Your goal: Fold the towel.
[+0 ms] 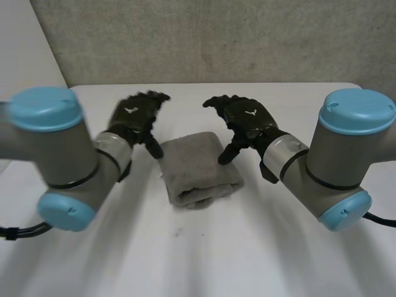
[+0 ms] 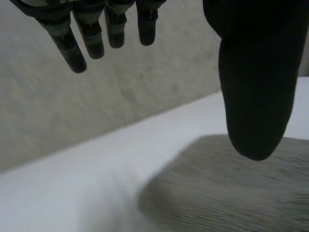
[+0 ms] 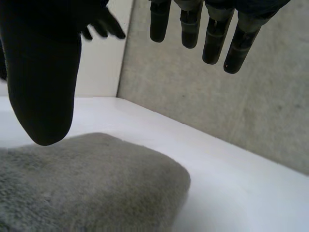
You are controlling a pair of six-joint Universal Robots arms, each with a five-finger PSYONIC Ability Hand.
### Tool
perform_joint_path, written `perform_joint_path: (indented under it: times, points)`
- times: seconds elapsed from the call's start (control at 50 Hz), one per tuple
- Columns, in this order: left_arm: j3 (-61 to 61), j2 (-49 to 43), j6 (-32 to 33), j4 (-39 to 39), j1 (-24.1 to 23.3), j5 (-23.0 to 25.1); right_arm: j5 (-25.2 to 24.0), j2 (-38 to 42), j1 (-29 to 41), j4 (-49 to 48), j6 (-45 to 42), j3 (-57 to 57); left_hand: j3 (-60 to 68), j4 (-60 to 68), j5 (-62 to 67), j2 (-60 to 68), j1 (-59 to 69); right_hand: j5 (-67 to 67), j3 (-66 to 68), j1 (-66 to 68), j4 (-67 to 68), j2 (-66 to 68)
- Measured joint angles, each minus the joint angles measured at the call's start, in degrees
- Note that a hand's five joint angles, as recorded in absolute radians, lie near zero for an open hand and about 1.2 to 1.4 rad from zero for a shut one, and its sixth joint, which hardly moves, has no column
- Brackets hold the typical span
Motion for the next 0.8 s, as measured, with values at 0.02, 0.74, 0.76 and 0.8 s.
perform_joint_path:
  times: [0.02, 0.74, 0.76, 0.8]
  points:
    - [1.63, -1.43, -0.97, -1.33, -0.6, -0.13, -0.01, 0.55, -0.24, 0.45, 0.32, -0.49, -0.04, 0.0, 0.0, 0.0, -0.13, 0.0, 0.0, 0.0, -0.01, 0.0]
    - [11.32, 0.94, -10.88, -14.67, -5.81, -10.01, 3.6, 2.9, -2.71, 16.77, -6.25, -15.73, -0.04, -0.02, -0.12, 0.0, -0.13, -0.54, 0.0, -0.03, -0.01, 0.0]
    - [11.15, 3.99, -10.48, -14.8, -5.57, -10.04, 5.76, -2.25, -3.75, 16.66, -4.59, -13.94, -0.04, -0.02, -0.12, 0.0, -0.13, -0.54, 0.0, -0.03, -0.01, 0.0]
    - [10.96, 6.48, -9.94, -15.07, -5.21, -10.08, 7.14, -5.14, -4.45, 16.66, -3.79, -12.94, -0.04, -0.02, -0.12, 0.0, -0.13, -0.54, 0.0, -0.03, -0.01, 0.0]
